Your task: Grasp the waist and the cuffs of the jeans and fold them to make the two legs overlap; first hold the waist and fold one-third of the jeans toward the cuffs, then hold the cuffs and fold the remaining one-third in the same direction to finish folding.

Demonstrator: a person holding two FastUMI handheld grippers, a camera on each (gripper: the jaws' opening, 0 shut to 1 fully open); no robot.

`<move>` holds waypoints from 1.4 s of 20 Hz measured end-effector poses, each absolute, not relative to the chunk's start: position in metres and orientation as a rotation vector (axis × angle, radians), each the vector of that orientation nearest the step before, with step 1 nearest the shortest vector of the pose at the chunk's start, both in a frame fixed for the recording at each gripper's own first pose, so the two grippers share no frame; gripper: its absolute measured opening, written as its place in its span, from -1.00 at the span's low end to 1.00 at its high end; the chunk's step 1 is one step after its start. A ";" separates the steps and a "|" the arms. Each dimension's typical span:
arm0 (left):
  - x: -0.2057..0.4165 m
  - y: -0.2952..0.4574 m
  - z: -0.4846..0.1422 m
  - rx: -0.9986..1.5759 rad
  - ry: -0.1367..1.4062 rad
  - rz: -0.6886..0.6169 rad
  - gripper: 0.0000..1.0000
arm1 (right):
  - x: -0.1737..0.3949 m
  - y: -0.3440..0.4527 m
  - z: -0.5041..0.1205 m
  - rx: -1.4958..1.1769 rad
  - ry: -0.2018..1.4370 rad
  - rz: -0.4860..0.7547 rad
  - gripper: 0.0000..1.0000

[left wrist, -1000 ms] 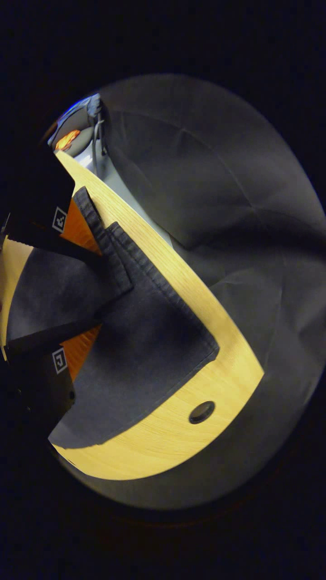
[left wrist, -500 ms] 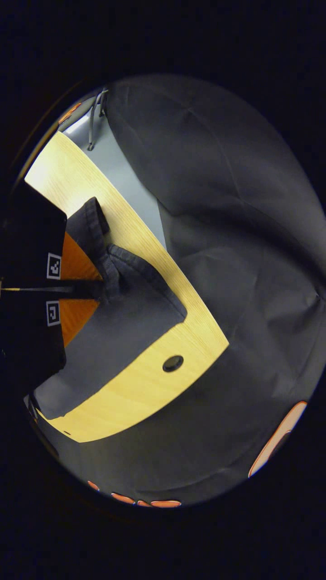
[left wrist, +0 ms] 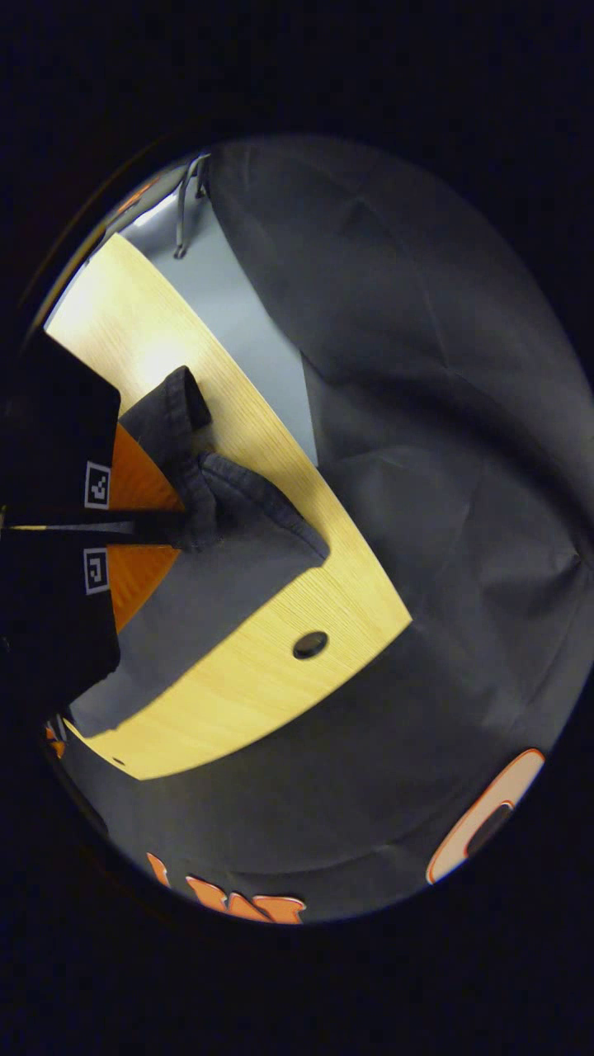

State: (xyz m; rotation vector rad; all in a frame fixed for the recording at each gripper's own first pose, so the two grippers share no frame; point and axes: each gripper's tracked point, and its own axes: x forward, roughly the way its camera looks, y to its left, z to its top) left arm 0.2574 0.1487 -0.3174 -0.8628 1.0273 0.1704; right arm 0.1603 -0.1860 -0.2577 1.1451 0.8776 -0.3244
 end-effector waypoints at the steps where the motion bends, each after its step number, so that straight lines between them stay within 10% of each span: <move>1: 0.263 0.151 -0.318 -0.867 1.031 0.183 -0.95 | 0.164 -0.186 -0.252 1.164 0.868 -0.314 -0.84; 4: 0.267 0.146 -0.329 -0.843 1.053 0.212 -0.87 | 0.176 -0.189 -0.253 1.203 0.865 -0.309 -0.86; 14: 0.278 0.134 -0.254 -0.688 0.817 0.077 0.93 | 0.227 -0.158 -0.260 1.199 0.953 -0.294 -0.88; 16: 0.272 0.124 -0.236 -0.636 0.787 0.043 0.94 | 0.235 -0.157 -0.244 1.206 0.887 -0.232 0.10; 17: 0.268 0.118 -0.228 -0.627 0.780 0.027 0.94 | 0.237 -0.158 -0.235 1.208 0.860 -0.215 0.05; 19: 0.262 0.106 -0.217 -0.622 0.757 -0.009 0.94 | 0.230 -0.166 -0.238 1.190 0.861 -0.233 0.71; 28: 0.238 0.074 -0.160 -0.463 0.572 -0.100 0.95 | 0.155 -0.205 -0.333 0.855 1.004 -0.392 0.94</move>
